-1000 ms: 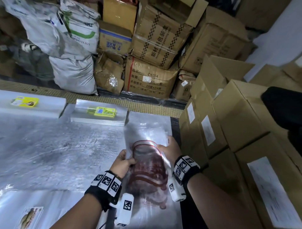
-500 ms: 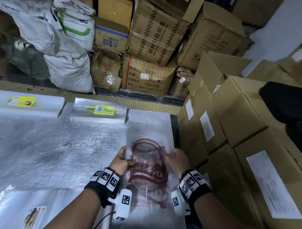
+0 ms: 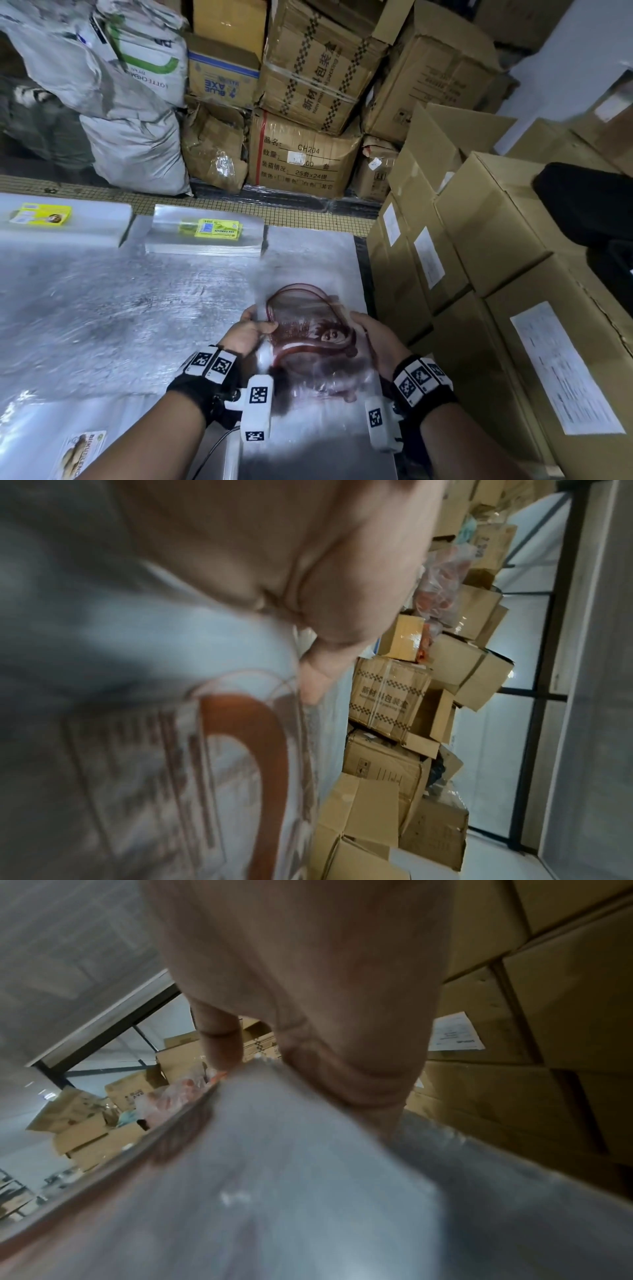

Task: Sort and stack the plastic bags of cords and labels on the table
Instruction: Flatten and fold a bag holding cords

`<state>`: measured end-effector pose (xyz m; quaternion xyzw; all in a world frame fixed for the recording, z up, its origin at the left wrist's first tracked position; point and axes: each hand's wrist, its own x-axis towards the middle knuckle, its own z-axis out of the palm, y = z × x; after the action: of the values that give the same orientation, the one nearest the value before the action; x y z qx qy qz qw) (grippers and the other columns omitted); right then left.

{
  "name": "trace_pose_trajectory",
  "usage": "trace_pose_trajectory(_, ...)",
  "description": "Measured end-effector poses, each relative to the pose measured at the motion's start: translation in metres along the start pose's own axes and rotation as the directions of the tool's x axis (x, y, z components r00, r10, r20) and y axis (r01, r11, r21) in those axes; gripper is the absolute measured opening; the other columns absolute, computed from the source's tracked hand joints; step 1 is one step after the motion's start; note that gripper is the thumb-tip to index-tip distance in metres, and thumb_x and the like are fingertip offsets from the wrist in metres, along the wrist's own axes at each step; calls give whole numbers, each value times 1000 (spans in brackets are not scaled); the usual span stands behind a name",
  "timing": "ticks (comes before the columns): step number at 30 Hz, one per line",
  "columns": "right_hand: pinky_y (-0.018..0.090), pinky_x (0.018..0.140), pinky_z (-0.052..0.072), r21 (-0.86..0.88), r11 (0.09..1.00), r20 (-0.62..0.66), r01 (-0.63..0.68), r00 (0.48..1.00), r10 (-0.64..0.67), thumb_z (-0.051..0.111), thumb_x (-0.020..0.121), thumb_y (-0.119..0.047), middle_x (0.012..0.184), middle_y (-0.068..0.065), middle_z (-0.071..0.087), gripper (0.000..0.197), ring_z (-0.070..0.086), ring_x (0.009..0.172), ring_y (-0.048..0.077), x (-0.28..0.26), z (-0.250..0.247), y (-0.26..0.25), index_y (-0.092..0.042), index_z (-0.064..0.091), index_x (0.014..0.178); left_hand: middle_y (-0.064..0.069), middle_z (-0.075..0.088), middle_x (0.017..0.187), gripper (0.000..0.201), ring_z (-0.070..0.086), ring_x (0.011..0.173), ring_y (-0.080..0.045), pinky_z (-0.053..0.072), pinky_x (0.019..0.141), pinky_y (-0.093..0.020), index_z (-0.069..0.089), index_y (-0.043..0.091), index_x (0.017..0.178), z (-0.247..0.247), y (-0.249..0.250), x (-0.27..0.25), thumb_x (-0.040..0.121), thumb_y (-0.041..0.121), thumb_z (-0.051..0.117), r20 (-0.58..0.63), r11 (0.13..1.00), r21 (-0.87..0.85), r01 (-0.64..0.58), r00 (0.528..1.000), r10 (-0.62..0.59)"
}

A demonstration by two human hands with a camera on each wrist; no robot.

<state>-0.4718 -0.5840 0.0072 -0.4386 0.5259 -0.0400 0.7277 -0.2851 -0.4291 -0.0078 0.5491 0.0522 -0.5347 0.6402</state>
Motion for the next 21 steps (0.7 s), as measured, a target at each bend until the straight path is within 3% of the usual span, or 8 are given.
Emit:
trace_pose_trajectory(3,45,95,51,-25,998,-30,55,998,-56,63,93,-23,113,21,70,26,67,105,34,4,4,1,-1,70,106,-29,66,104,26,65,77,-34,57,66,-37,65,-9,110,5,3,-14,89,2,55,65,993,-36,111,992,-108)
trace_pose_trajectory(6,49,100,51,26,997,-41,73,997,-72,59,97,-11,117,24,67,24,67,108,35,10,3,8,-1,59,119,-22,70,83,31,68,66,-31,57,67,-37,76,-4,82,3,2,-19,86,13,50,157,984,-59,167,975,-156)
trace_pose_trajectory(8,47,94,54,25,997,-25,79,997,-79,60,97,-11,113,23,69,23,68,106,35,8,4,11,-2,60,118,-21,68,73,31,66,59,-31,57,60,-37,72,-4,79,4,1,-22,88,10,45,161,982,-72,175,974,-162)
trace_pose_trajectory(11,47,90,54,45,996,-22,80,997,-79,63,93,-12,106,25,70,15,68,100,37,4,3,15,-1,65,104,-22,64,78,15,64,63,-32,57,60,-41,57,1,96,3,-2,-23,84,2,48,53,987,-106,124,992,-119)
trace_pose_trajectory(13,51,94,51,38,997,-24,65,998,-65,64,90,-13,104,29,68,12,67,97,38,5,3,19,-2,68,93,-26,62,95,31,64,74,-35,56,69,-45,55,3,114,1,-3,-24,82,5,53,57,988,-98,121,992,-116)
trace_pose_trajectory(15,46,86,53,47,997,-44,60,997,-58,62,90,-7,101,28,63,8,63,92,35,8,0,23,-3,66,85,-29,58,105,44,61,85,-38,51,80,-48,55,1,122,1,-6,-24,79,8,56,69,988,-77,132,989,-127)
trace_pose_trajectory(19,37,79,54,73,995,-39,66,997,-63,57,93,-1,108,26,65,18,64,97,31,10,-6,28,2,63,111,-29,62,102,40,60,95,-42,47,91,-54,56,-4,119,2,-13,-24,80,0,50,11,998,48,47,999,-48)
trace_pose_trajectory(21,36,80,52,59,995,-26,76,997,-75,54,96,1,102,22,67,15,65,93,29,8,-6,29,-1,63,107,-23,65,90,30,62,86,-35,50,81,-41,56,-6,112,4,-14,-24,83,-7,47,-42,987,157,-37,998,44)
